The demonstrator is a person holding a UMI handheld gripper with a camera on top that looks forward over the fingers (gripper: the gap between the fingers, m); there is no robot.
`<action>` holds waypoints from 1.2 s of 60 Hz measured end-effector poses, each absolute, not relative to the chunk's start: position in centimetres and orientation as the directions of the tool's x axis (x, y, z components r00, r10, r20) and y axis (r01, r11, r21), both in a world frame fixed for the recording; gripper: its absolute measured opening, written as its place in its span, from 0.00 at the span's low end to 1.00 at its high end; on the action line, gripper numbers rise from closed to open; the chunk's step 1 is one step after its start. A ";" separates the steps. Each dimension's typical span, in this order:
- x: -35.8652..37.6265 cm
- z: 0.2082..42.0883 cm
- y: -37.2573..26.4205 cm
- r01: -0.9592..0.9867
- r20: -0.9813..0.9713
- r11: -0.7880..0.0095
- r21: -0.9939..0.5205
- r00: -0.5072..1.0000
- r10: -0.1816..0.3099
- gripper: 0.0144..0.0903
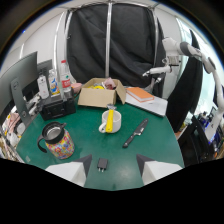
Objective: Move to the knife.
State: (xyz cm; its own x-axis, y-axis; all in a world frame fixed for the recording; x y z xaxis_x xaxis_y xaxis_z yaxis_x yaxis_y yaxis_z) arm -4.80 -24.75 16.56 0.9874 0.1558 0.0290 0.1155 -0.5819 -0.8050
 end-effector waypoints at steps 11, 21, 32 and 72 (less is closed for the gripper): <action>-3.4 15.1 -27.6 0.132 0.039 -0.604 -0.786 0.986 0.164 0.93; 0.6 13.2 -28.8 0.137 0.063 -0.632 -0.763 0.988 0.137 0.94; 5.2 11.9 -24.3 0.125 0.086 -0.624 -0.771 0.992 0.093 0.93; 6.7 4.2 -5.7 0.139 0.091 -0.624 -0.769 0.990 0.108 0.94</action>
